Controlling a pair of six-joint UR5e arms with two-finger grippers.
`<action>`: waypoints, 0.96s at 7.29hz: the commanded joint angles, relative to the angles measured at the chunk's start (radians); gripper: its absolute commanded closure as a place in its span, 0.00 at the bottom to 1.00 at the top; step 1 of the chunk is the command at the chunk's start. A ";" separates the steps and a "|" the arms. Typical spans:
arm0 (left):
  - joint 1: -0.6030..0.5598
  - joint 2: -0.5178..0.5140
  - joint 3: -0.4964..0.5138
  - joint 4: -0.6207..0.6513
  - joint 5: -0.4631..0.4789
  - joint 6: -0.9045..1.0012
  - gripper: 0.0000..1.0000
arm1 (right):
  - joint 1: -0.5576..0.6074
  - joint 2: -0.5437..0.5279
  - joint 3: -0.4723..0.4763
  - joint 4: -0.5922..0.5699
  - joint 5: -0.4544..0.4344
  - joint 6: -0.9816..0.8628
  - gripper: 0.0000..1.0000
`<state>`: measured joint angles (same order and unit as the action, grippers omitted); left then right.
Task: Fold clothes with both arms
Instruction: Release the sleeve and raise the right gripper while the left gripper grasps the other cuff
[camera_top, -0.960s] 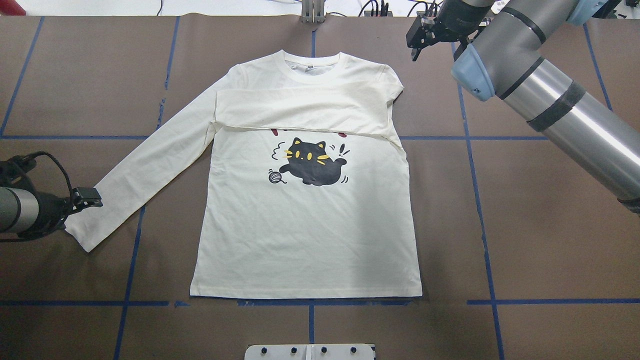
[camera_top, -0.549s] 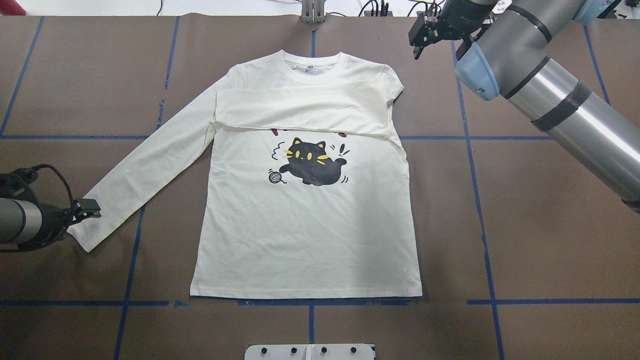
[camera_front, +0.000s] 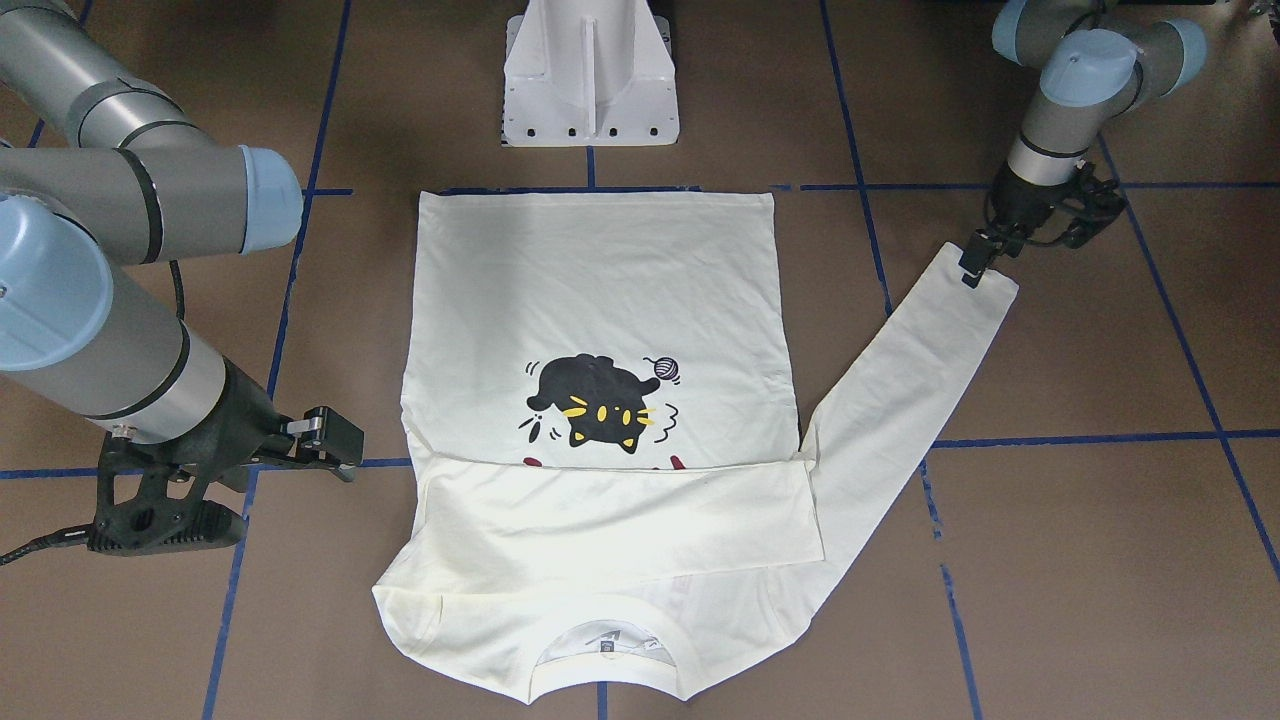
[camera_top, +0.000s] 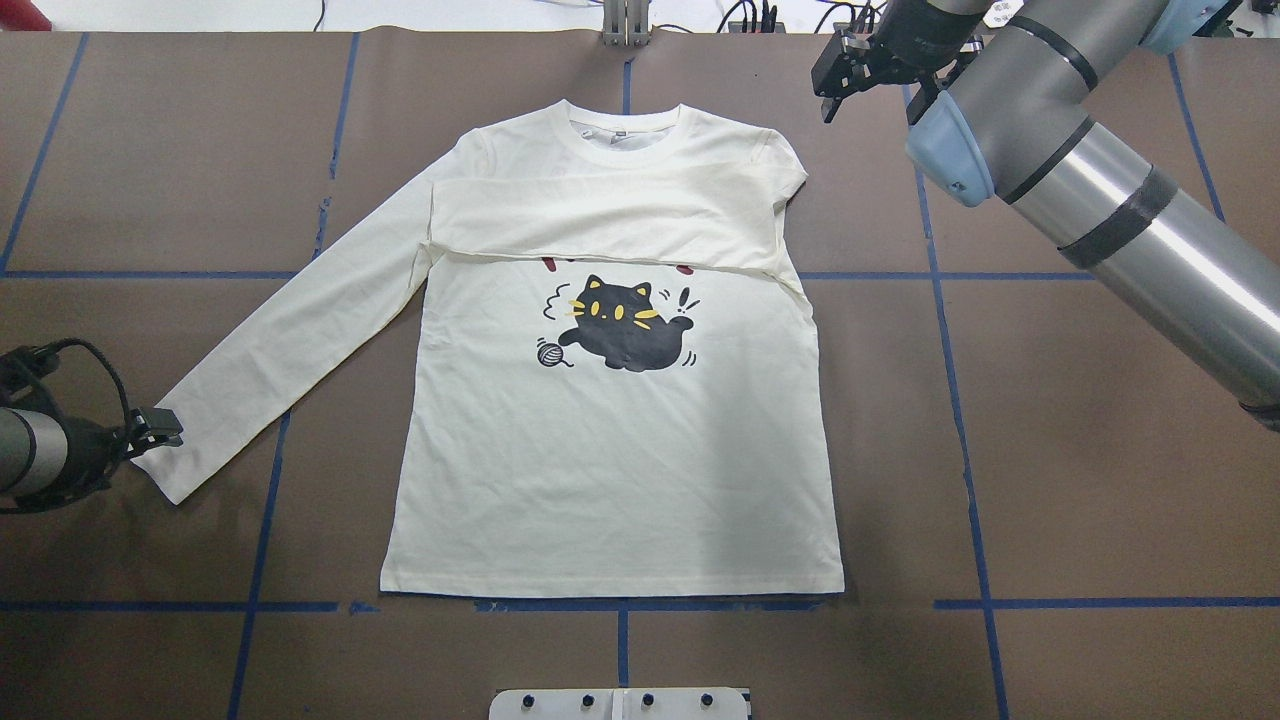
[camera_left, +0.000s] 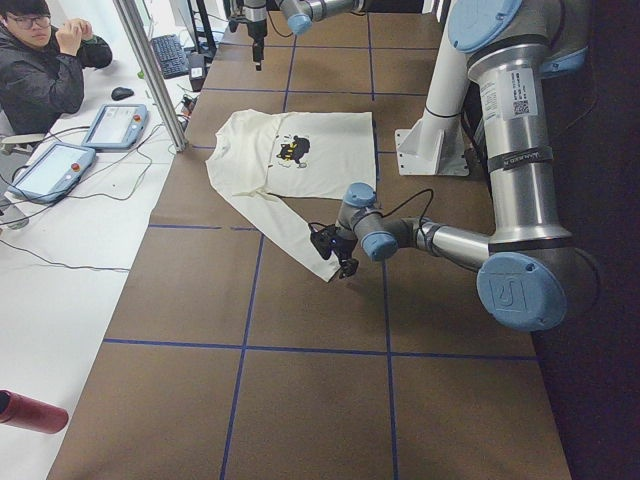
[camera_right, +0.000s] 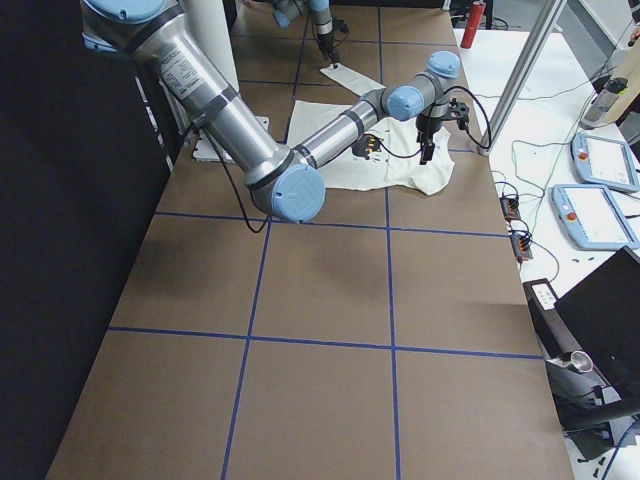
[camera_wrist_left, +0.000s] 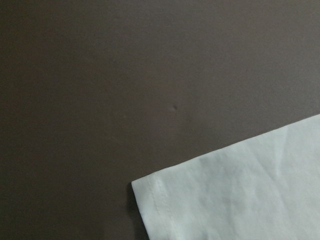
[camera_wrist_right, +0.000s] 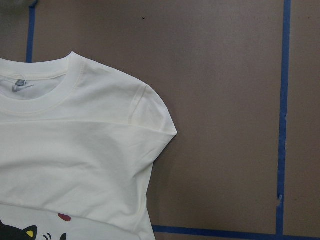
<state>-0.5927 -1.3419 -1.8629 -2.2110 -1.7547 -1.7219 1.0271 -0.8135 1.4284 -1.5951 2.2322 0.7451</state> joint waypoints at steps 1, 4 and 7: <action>0.005 0.001 0.004 -0.001 0.000 -0.004 0.07 | -0.001 -0.003 0.001 0.000 -0.002 0.002 0.00; 0.017 0.000 0.010 -0.001 0.000 -0.005 0.12 | -0.004 -0.004 0.004 0.001 -0.006 0.002 0.00; 0.031 -0.008 0.019 -0.001 0.001 -0.016 0.35 | -0.004 -0.007 0.006 0.003 -0.005 0.000 0.00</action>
<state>-0.5655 -1.3465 -1.8454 -2.2120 -1.7539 -1.7313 1.0232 -0.8199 1.4337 -1.5929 2.2262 0.7468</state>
